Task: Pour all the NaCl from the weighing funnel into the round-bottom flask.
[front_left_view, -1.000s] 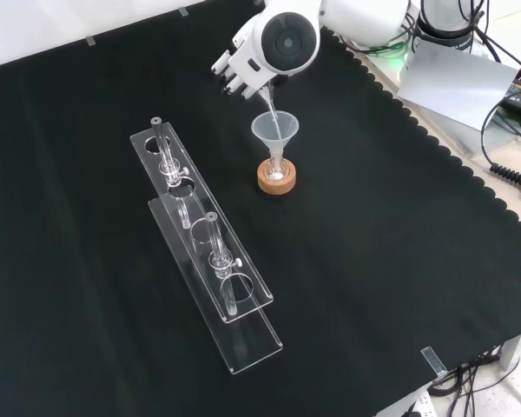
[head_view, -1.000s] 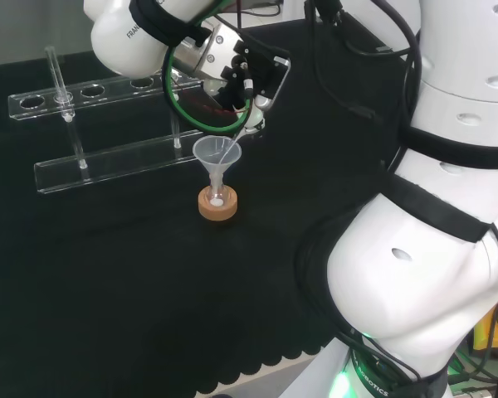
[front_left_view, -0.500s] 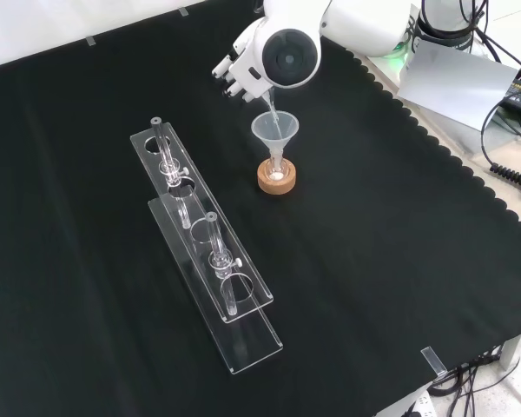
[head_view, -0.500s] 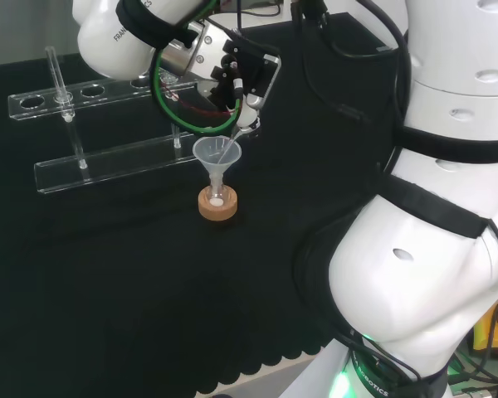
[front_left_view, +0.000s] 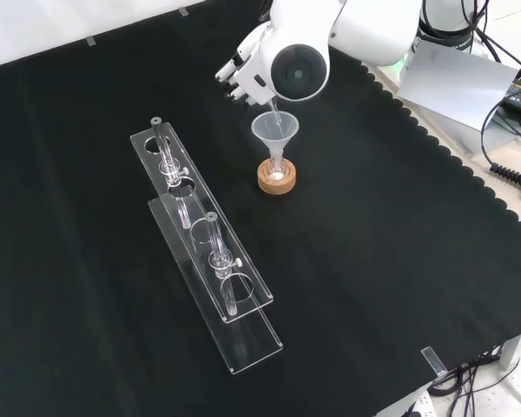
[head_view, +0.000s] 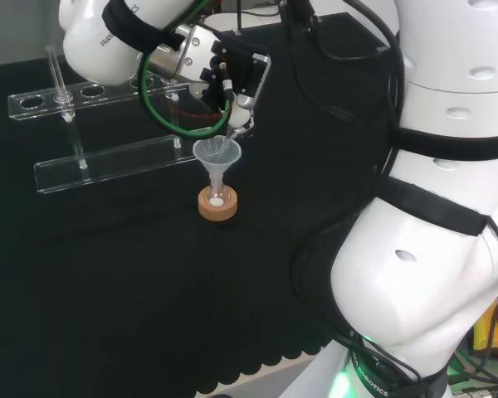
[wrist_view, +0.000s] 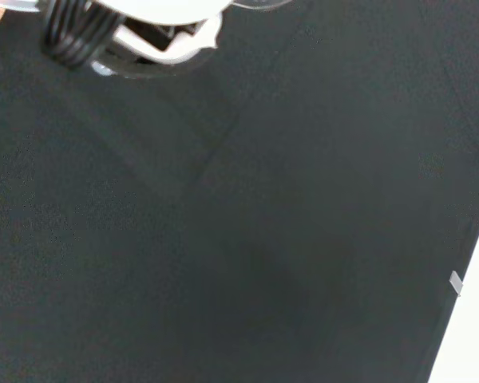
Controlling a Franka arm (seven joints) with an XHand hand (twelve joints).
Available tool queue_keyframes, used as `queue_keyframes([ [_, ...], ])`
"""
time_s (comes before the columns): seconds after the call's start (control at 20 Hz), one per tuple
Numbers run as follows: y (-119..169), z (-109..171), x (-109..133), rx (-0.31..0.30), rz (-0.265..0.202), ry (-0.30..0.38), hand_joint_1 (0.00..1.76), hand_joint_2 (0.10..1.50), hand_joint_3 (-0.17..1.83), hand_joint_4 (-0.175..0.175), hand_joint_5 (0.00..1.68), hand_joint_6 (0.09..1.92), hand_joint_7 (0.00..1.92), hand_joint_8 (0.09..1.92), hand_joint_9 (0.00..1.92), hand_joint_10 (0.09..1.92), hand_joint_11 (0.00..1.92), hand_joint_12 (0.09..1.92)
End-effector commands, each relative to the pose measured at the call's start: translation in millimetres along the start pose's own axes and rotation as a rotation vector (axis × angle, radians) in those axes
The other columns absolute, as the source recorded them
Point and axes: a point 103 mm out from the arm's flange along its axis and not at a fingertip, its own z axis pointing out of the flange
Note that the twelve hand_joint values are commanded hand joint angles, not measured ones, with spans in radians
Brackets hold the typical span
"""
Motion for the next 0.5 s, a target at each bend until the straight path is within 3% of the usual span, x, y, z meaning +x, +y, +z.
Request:
queue_keyframes([
  [0.05, -1.0, -6.5, 3.8, 0.031, 0.013, -0.023, 1.08, 0.71, 0.70, 0.175, 1.11, 0.98, 0.51, 0.66, 0.76, 0.49, 0.45, 1.28],
  [0.5, -2.2, -11.4, 4.4, 0.039, 0.027, -0.063, 1.08, 0.71, 0.70, 0.175, 1.11, 0.98, 0.53, 0.66, 0.77, 0.50, 0.45, 1.29],
])
